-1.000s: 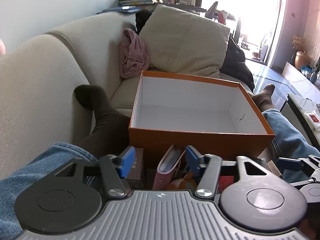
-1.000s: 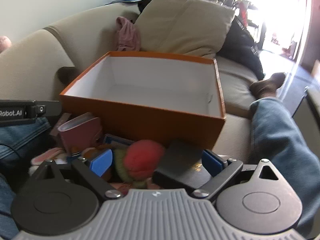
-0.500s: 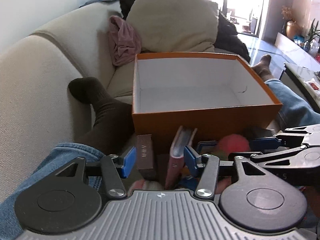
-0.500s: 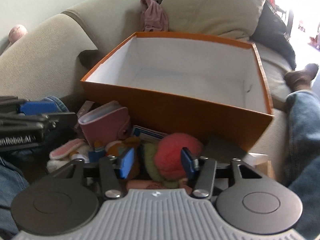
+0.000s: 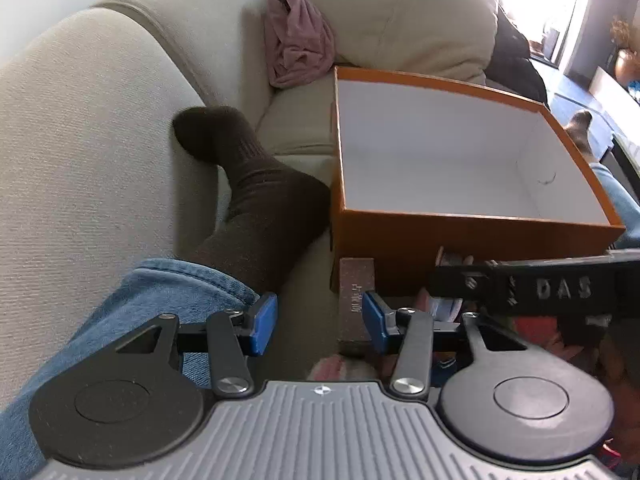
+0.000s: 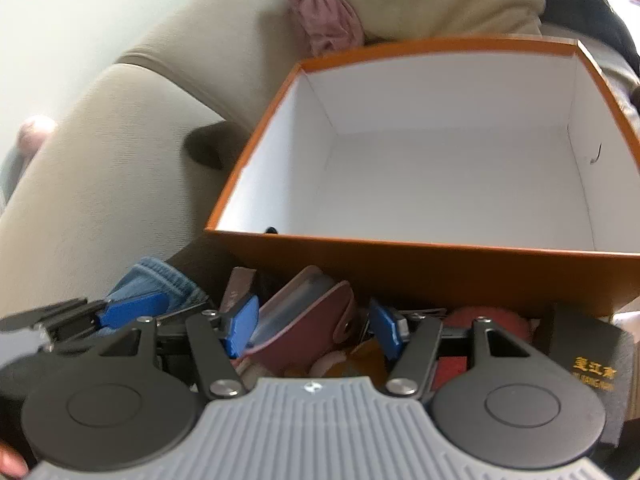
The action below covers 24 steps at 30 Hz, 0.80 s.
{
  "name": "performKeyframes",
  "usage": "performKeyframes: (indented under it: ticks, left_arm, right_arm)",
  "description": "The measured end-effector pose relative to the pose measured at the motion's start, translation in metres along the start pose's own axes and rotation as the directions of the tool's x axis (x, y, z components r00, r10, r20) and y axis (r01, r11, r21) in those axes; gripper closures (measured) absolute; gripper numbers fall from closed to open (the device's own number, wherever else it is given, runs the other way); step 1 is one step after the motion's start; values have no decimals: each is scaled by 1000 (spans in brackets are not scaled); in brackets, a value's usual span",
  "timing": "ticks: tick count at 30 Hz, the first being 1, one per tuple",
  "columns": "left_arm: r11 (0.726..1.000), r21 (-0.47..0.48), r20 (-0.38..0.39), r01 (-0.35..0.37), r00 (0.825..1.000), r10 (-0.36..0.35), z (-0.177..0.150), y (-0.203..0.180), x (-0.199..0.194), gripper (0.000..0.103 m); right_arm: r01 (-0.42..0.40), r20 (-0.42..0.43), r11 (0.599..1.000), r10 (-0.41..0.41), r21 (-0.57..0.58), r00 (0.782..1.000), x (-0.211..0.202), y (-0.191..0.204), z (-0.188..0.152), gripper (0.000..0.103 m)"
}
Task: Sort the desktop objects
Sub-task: 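Grasp the dark brown block with the left tool while the right tool grasps the pink wallet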
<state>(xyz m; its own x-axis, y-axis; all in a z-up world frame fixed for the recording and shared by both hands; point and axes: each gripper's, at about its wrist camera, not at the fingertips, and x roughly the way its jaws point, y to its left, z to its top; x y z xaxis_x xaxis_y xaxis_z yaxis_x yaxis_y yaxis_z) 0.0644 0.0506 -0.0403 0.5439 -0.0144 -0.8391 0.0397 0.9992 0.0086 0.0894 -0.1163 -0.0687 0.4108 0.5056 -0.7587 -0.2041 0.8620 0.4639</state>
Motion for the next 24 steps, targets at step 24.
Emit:
performKeyframes:
  ticks: [24]
  left_arm:
    - [994, 91, -20, 55, 998, -53, -12, -22, 34, 76]
  right_arm:
    - [6, -101, 999, -2, 43, 995, 5, -13, -5, 75]
